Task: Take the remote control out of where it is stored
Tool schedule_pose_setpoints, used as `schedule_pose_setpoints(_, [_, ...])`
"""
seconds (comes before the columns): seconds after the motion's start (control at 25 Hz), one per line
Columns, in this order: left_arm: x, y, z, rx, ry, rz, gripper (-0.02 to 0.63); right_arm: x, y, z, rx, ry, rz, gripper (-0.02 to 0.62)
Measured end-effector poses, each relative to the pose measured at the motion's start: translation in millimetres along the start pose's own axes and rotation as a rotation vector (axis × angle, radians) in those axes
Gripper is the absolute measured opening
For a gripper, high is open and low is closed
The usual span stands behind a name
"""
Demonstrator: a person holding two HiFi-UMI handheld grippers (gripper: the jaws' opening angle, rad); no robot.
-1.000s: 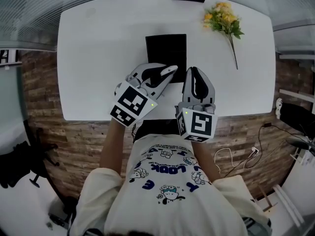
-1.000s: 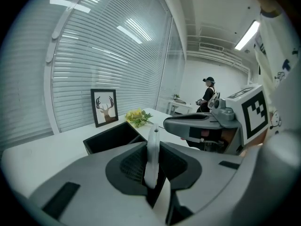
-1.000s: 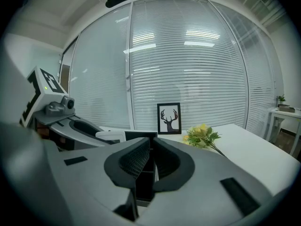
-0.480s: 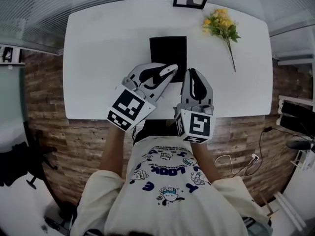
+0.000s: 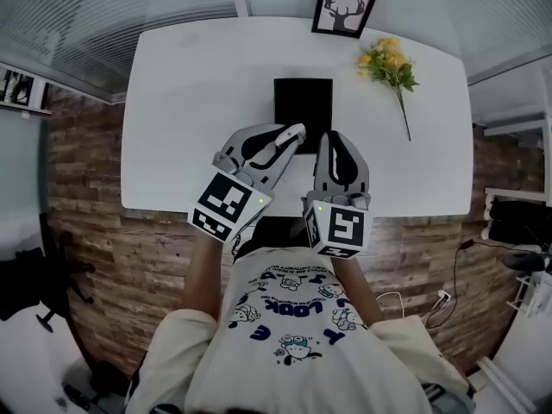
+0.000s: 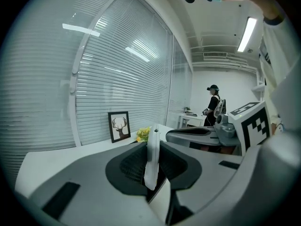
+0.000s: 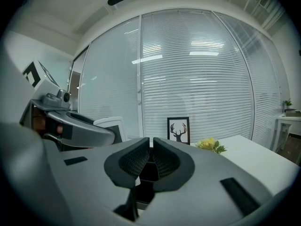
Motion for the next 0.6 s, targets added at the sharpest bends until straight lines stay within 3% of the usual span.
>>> schedule_pose_setpoints(0.6, [9.2,48.3,-29.7,-0.029,0.104,0.155,0.078,46.0,-2.8,7.0,-0.019,0.059,0.103,0.041])
Point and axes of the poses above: the fingertips, and each gripper's own axes: y backward along the fingers, x to its left, z out of its top, the point moved 8 cm from there along y, backward along the fingers, and after that the axes turned 14 degrees about x, right-handed, at the moved point
